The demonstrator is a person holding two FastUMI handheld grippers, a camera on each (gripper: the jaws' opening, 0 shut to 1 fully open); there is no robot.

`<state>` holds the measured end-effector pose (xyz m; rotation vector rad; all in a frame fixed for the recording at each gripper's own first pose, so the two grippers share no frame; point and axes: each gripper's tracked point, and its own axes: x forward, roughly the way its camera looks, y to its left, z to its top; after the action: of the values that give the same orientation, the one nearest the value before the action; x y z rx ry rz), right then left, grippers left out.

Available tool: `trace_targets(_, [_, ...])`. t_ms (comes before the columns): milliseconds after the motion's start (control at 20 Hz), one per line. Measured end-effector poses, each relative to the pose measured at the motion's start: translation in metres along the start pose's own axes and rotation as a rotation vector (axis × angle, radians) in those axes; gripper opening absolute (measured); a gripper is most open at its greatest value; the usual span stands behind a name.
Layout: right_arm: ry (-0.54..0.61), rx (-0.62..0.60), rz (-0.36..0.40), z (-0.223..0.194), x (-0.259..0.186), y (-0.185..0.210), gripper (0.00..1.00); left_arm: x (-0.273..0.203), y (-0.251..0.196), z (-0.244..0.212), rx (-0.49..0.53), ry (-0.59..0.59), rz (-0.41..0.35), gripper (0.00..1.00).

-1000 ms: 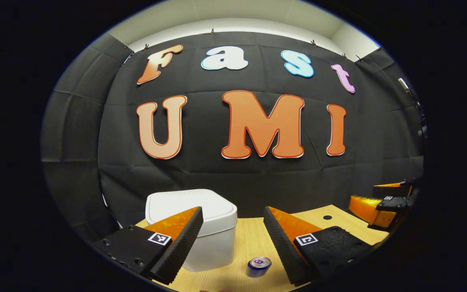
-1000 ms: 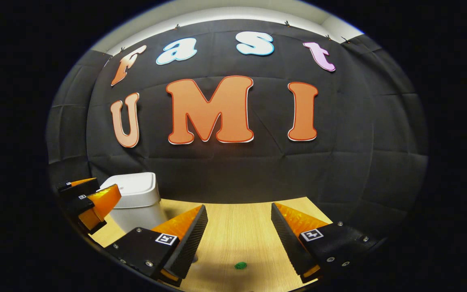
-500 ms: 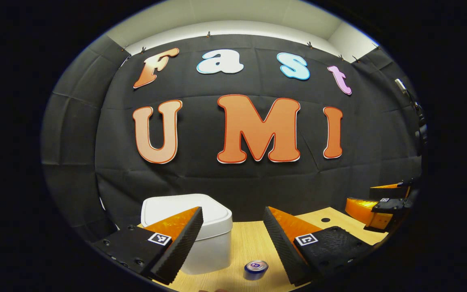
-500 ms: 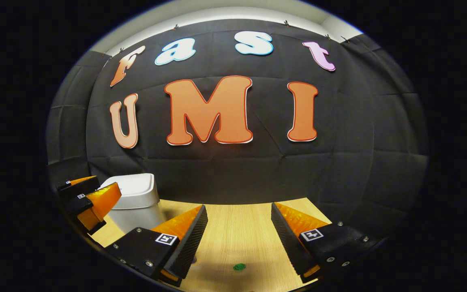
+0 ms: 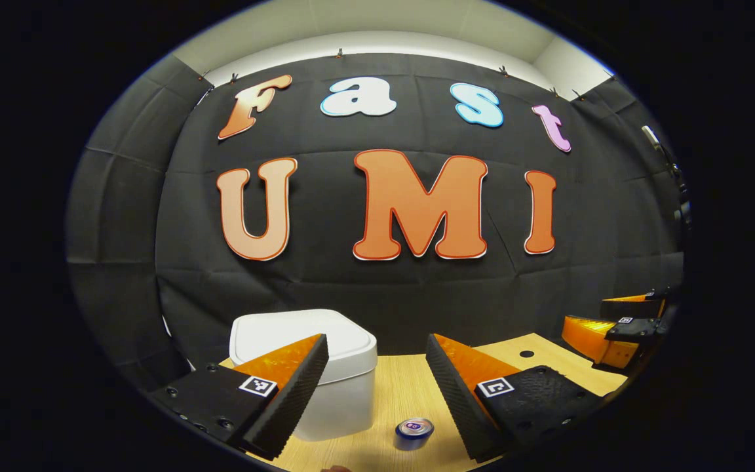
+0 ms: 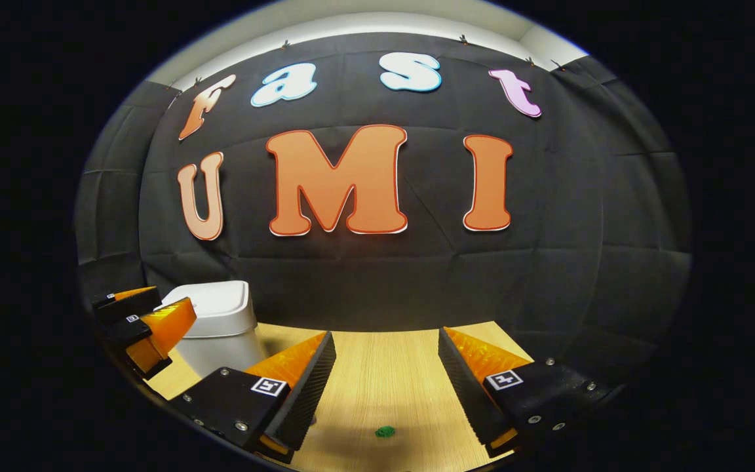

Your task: Press the lid of the desktop garbage bin to open it, pick up the crumpled paper on the desktop and throw it into the bin, then pick up the pop can on the desktop and drop it into the bin, and finally close the garbage bin lid.

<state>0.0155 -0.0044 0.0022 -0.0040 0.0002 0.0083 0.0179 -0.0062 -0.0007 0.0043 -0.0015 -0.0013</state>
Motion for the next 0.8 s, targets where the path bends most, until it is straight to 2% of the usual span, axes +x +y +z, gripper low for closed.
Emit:
trace_targets(700, [0.001, 0.002, 0.004, 0.0007, -0.0022, 0.0044, 0.94, -0.0035, 0.0045, 0.0025, 0.009, -0.004, 0.003, 0.95])
trace_targets(800, [-0.001, 0.001, 0.000, 0.0012, -0.0024, 0.0027, 0.94, -0.0020, 0.0002, 0.0008, 0.010, 0.002, -0.025, 0.92])
